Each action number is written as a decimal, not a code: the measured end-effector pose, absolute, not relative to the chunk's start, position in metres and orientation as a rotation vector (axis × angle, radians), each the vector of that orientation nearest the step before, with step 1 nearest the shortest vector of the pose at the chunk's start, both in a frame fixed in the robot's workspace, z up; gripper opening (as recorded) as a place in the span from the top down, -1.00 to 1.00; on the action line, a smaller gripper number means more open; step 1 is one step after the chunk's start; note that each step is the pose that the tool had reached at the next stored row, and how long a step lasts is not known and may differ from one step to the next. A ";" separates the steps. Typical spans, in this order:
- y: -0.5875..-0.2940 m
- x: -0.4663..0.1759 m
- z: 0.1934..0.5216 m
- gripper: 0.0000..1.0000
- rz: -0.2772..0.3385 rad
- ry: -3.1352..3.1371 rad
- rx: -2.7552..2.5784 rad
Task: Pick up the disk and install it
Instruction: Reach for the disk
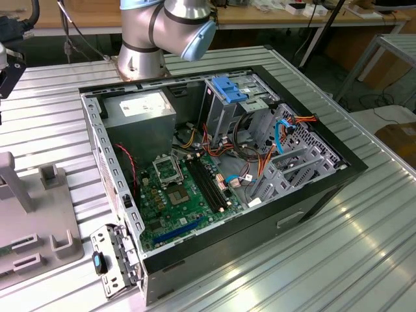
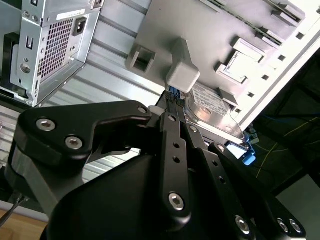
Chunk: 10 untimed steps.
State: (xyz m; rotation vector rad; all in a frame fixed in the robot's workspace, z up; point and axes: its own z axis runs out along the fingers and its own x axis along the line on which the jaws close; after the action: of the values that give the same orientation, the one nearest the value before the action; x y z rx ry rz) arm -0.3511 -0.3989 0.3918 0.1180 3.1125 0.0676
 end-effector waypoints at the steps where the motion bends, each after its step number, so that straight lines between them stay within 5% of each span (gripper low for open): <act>1: -0.399 -0.353 0.392 0.79 0.068 3.112 0.118; 10: -0.398 -0.395 0.391 0.79 0.068 3.112 0.118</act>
State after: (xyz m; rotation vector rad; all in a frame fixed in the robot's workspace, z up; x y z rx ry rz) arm -0.3955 -0.3981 0.3914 0.1180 3.1125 0.0675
